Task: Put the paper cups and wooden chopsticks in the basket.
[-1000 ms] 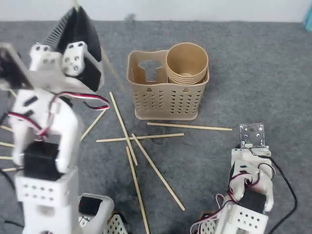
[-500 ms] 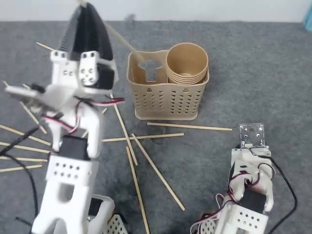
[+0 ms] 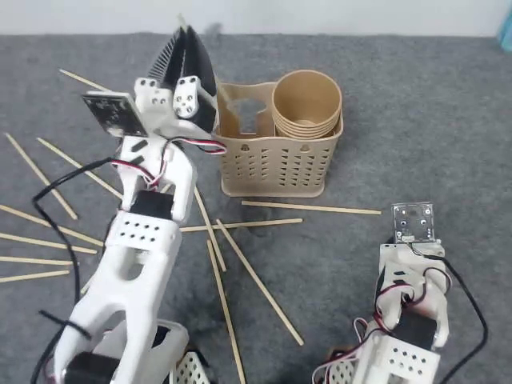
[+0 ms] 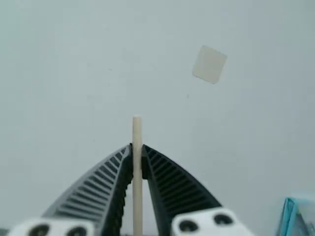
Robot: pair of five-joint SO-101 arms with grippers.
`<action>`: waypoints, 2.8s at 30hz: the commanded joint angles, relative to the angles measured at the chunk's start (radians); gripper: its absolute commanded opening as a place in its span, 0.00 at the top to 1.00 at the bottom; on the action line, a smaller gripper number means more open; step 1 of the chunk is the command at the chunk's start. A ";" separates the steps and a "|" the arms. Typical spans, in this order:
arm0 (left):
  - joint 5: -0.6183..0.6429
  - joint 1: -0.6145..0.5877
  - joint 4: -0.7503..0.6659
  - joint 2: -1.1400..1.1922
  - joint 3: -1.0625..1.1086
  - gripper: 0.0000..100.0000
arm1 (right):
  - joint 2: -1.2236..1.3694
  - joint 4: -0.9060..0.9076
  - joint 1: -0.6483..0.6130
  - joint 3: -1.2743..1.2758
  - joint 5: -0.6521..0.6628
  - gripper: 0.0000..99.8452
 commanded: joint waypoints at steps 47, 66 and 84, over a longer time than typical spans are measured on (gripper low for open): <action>0.222 -0.526 0.893 0.454 -0.854 0.89 | 0.001 0.012 -0.001 0.018 0.017 0.99; 0.219 -0.496 0.885 1.671 -2.032 0.89 | 0.002 0.012 -0.004 0.018 0.017 0.99; 0.051 -0.420 0.756 2.044 -2.215 0.89 | 0.005 0.012 -0.004 0.018 0.017 0.99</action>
